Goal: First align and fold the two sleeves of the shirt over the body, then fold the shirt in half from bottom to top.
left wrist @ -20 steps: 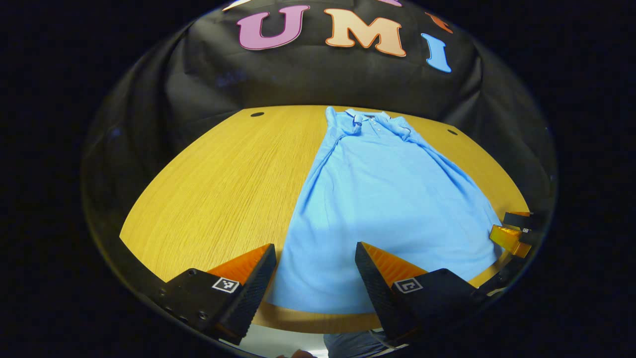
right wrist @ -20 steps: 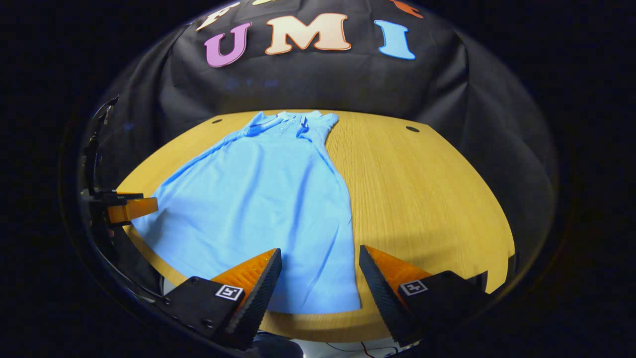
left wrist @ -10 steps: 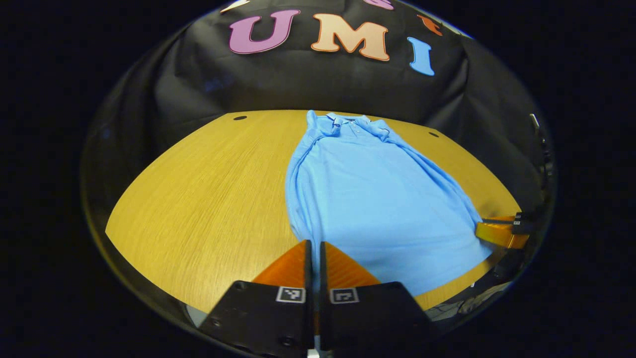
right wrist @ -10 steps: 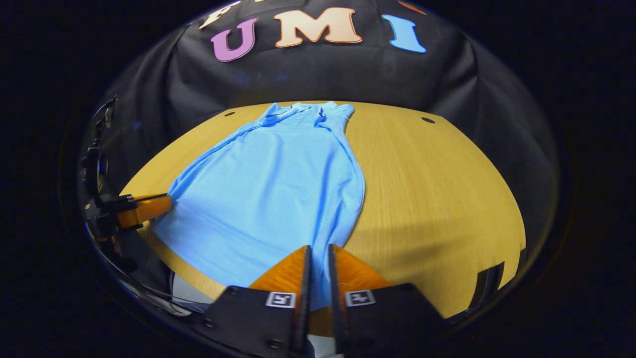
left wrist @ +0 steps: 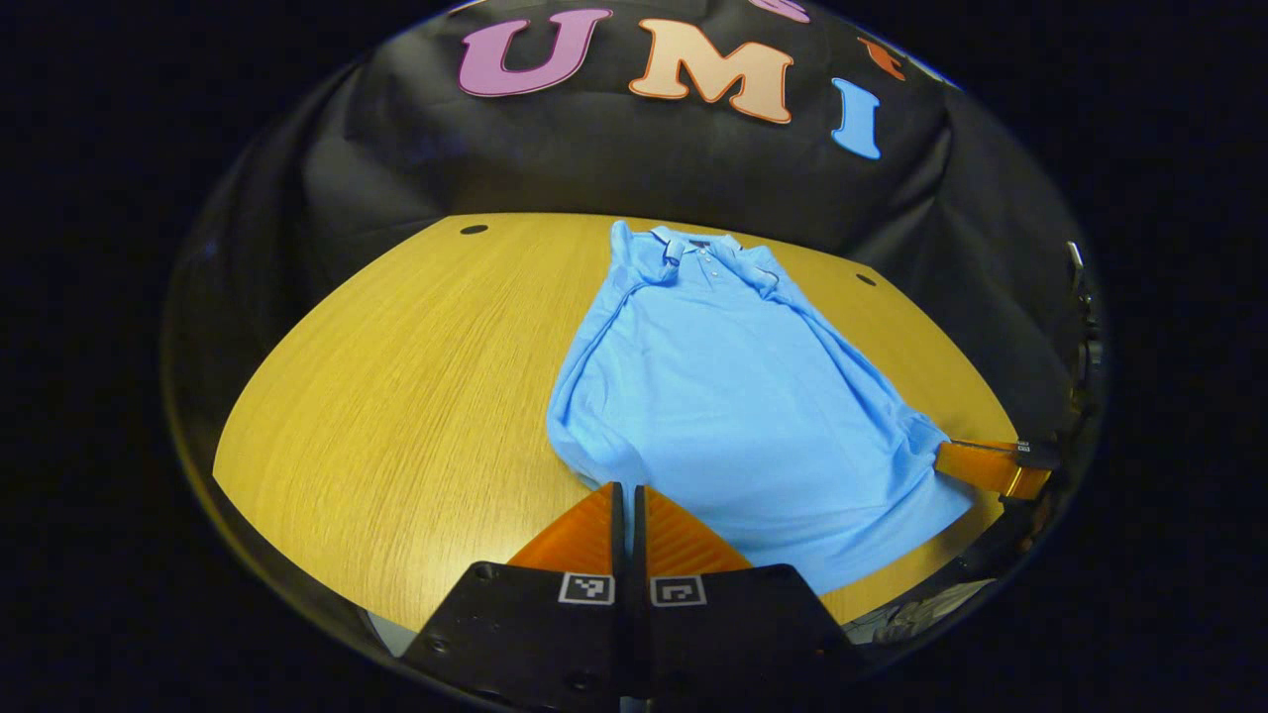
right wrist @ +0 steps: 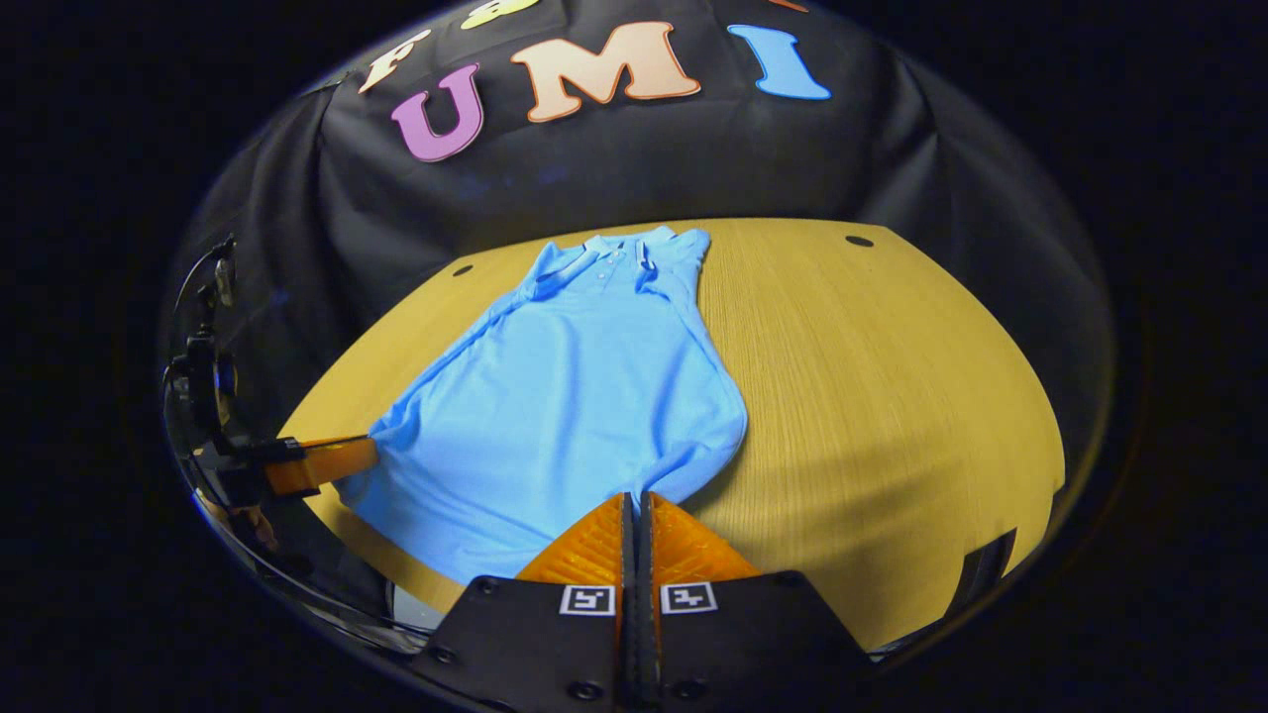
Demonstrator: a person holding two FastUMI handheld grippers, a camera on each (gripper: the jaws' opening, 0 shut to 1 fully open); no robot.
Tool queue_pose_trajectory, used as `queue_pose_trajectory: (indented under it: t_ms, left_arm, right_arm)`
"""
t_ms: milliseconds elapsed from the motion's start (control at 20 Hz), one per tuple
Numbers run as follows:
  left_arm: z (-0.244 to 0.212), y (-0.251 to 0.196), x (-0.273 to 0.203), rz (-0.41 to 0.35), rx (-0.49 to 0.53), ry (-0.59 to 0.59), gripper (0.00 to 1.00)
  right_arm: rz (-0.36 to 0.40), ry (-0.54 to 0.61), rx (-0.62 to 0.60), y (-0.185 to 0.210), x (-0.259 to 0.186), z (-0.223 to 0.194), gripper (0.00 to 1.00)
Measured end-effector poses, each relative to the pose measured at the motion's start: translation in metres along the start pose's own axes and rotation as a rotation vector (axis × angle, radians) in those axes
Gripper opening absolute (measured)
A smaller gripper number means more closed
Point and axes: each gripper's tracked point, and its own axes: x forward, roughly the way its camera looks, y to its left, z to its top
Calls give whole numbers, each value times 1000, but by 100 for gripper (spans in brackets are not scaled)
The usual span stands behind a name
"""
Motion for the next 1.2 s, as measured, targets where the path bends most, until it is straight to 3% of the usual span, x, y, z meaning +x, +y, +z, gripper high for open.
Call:
queue_pose_trajectory:
  t_ms: [550,900,1200]
  left_arm:
    - [121,5,56,-37,14,-76,0]
    - [212,16,121,-49,40,-141,0]
    - [262,24,184,-54,28,-153,0]
  right_arm:
    - [-13,-159,45,5,50,137,2]
    - [-37,-234,36,2,109,220,2]
    - [-79,-264,39,-8,174,271,2]
